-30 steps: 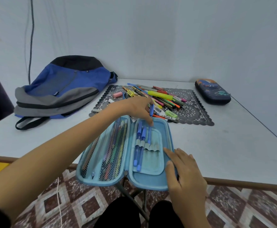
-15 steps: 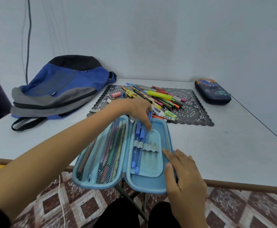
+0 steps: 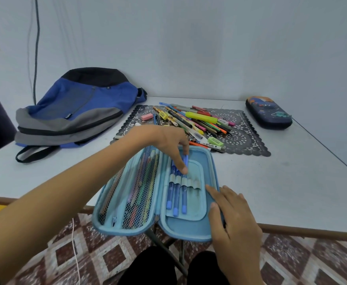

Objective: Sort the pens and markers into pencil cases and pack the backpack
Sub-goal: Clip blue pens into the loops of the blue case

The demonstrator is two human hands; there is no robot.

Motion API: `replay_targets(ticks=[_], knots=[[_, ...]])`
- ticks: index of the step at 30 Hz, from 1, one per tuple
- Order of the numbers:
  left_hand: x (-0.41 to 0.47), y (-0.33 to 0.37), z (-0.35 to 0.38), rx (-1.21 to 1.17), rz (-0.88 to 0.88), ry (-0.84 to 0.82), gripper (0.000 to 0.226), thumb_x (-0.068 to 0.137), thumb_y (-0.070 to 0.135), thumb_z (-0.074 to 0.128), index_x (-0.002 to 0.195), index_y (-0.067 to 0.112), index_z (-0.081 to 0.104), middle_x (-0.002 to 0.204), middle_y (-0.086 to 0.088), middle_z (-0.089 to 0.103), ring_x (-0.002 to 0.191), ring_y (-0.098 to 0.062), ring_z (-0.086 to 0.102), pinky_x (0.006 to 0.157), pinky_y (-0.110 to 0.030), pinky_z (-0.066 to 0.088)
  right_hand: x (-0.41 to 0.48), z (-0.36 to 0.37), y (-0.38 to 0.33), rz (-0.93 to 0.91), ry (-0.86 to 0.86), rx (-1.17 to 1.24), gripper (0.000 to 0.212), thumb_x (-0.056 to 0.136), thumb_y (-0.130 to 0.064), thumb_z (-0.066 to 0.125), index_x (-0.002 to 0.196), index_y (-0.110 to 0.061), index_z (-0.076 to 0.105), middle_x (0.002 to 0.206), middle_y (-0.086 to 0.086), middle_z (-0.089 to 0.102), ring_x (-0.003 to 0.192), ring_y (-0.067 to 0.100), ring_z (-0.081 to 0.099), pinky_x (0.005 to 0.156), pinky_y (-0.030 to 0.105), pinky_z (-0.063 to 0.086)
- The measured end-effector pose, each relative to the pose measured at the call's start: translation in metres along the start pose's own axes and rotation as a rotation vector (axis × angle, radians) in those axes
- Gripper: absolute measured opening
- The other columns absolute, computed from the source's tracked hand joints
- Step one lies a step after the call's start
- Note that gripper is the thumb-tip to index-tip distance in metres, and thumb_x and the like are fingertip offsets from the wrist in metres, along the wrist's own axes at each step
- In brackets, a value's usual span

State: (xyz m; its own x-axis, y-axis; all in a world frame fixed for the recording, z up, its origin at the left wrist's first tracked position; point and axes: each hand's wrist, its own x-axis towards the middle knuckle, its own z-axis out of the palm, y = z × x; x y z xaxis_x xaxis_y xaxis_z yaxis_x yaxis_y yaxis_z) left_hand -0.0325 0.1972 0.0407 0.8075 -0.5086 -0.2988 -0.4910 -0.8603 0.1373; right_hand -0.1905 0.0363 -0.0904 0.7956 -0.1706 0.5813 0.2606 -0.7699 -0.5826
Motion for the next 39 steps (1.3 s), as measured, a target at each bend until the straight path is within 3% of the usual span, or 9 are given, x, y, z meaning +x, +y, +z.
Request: replay_targets(ticks=[4, 8, 10, 18, 21, 27, 36, 39], knots=[[-0.004, -0.003, -0.002, -0.013, 0.015, -0.004, 0.056, 0.074, 0.051, 0.077, 0.121, 0.025, 0.064, 0.139, -0.001, 0.047, 0.128, -0.02, 0.044, 0.111, -0.041, 0.035, 0.0, 0.0, -0.002, -0.011, 0.011, -0.019, 0.045, 0.088, -0.033, 0.035, 0.113, -0.026, 0.072, 0.114, -0.005, 0.068, 0.115, 0.004, 0.047, 0.104, 0.047, 0.043], [-0.005, -0.006, -0.002, -0.044, 0.04, 0.0, 0.05, 0.075, 0.046, 0.078, 0.119, 0.028, 0.066, 0.138, 0.002, 0.047, 0.127, -0.019, 0.044, 0.107, -0.035, 0.034, 0.0, 0.0, 0.0, -0.021, 0.006, -0.013, 0.044, 0.088, -0.033, 0.036, 0.114, -0.027, 0.071, 0.115, -0.006, 0.067, 0.116, 0.004, 0.047, 0.108, 0.03, 0.036], [-0.004, -0.007, -0.001, -0.054, 0.047, 0.009, 0.047, 0.075, 0.045, 0.078, 0.118, 0.028, 0.067, 0.138, 0.003, 0.048, 0.127, -0.019, 0.044, 0.106, -0.034, 0.034, 0.0, 0.0, 0.0, -0.011, -0.002, -0.005, 0.045, 0.088, -0.034, 0.035, 0.115, -0.028, 0.07, 0.117, -0.007, 0.067, 0.117, 0.004, 0.048, 0.109, 0.029, 0.03], [-0.005, -0.011, 0.0, -0.118, 0.06, 0.003, 0.046, 0.077, 0.043, 0.077, 0.12, 0.029, 0.065, 0.119, 0.011, 0.043, 0.116, -0.01, 0.042, 0.101, -0.03, 0.032, -0.001, -0.001, 0.0, -0.022, -0.013, 0.009, 0.045, 0.088, -0.034, 0.035, 0.116, -0.026, 0.07, 0.118, -0.006, 0.067, 0.118, 0.007, 0.051, 0.108, 0.029, 0.028], [-0.006, -0.018, -0.005, -0.195, 0.043, 0.071, 0.05, 0.079, 0.044, 0.075, 0.125, 0.029, 0.062, 0.118, 0.014, 0.049, 0.115, -0.009, 0.047, 0.099, -0.03, 0.036, 0.0, -0.001, 0.0, -0.03, -0.008, 0.011, 0.045, 0.088, -0.034, 0.036, 0.116, -0.026, 0.07, 0.116, -0.005, 0.067, 0.118, 0.005, 0.048, 0.108, 0.028, 0.027], [0.012, -0.049, -0.008, -0.356, -0.096, 0.26, 0.039, 0.086, 0.043, 0.069, 0.119, 0.022, 0.064, 0.108, 0.009, 0.062, 0.105, -0.016, 0.058, 0.093, -0.031, 0.044, 0.001, -0.002, 0.001, -0.047, -0.018, -0.014, 0.045, 0.087, -0.035, 0.037, 0.116, -0.028, 0.07, 0.116, -0.005, 0.067, 0.118, 0.004, 0.046, 0.108, 0.027, 0.026], [0.063, -0.092, -0.007, -0.316, -0.333, 0.397, 0.04, 0.089, 0.031, 0.066, 0.125, 0.014, 0.059, 0.127, -0.008, 0.059, 0.114, -0.026, 0.054, 0.099, -0.038, 0.044, 0.003, -0.002, 0.002, -0.12, 0.002, -0.019, 0.043, 0.091, -0.035, 0.038, 0.115, -0.023, 0.072, 0.115, 0.001, 0.069, 0.117, 0.009, 0.049, 0.107, 0.028, 0.028], [0.084, -0.103, -0.013, -0.257, -0.398, 0.435, 0.035, 0.091, 0.027, 0.062, 0.123, 0.013, 0.058, 0.131, -0.011, 0.058, 0.112, -0.027, 0.054, 0.093, -0.035, 0.043, 0.004, -0.003, 0.008, -0.225, -0.019, -0.026, 0.056, 0.101, -0.043, 0.02, 0.116, -0.022, 0.07, 0.107, 0.002, 0.069, 0.115, 0.015, 0.051, 0.103, 0.036, 0.033]])
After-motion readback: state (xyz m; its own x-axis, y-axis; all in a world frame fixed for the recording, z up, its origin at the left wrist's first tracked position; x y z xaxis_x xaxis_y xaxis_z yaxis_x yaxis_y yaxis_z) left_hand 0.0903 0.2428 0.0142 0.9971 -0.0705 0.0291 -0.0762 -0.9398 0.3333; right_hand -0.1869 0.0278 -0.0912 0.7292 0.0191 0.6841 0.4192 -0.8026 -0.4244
